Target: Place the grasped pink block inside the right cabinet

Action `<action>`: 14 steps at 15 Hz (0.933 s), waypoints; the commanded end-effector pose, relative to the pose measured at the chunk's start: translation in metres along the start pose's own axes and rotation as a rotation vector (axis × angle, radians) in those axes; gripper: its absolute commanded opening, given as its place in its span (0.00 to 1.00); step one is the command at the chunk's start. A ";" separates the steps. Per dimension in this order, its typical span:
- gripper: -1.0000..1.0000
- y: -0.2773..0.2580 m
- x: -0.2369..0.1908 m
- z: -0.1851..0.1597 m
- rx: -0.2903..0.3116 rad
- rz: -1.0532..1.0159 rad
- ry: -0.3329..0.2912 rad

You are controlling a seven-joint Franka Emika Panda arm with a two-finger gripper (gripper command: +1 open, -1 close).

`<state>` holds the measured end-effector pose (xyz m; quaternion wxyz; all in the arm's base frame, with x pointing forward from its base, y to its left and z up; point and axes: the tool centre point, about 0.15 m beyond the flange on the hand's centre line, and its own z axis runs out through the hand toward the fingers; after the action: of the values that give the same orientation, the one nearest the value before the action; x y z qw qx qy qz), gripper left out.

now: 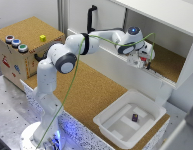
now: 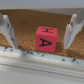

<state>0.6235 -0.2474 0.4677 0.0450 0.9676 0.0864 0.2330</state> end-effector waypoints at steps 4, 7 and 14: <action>1.00 -0.065 -0.103 -0.055 -0.049 -0.062 -0.022; 1.00 -0.094 -0.138 -0.059 -0.009 -0.087 -0.074; 1.00 -0.186 -0.176 -0.050 0.154 -0.189 -0.196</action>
<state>0.4605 -0.1512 0.4358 -0.0111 0.9760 0.1737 0.1310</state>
